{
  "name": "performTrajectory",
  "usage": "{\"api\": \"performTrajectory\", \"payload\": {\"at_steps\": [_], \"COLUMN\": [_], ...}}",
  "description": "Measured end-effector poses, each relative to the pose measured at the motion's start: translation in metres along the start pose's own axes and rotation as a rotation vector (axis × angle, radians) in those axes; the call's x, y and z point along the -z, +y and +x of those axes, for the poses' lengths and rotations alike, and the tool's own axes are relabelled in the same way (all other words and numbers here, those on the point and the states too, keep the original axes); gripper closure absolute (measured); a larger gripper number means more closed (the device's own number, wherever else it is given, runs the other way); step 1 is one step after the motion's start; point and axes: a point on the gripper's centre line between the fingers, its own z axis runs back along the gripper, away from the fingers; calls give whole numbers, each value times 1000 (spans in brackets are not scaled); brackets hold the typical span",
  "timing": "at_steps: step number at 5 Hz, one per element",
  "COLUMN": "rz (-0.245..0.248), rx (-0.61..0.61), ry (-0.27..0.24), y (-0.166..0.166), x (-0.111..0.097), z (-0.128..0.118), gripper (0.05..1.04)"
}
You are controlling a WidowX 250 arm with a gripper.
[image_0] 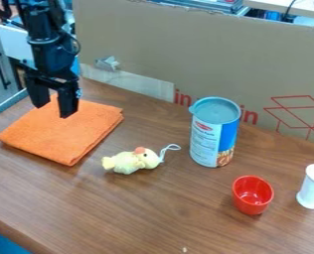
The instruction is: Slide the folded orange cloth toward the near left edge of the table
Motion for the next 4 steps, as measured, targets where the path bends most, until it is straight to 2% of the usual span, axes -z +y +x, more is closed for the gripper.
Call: {"api": "performTrajectory", "payload": {"at_steps": [1, 2, 3, 4], "rz": [0, 22, 12, -12], "rx": [-9, -12, -39, -44], "ry": [-40, -84, -93, -69], "y": [13, 18, 18, 17], "x": [16, 29, 52, 62], "z": [6, 15, 20, 23], "gripper": [83, 83, 83, 83]}}
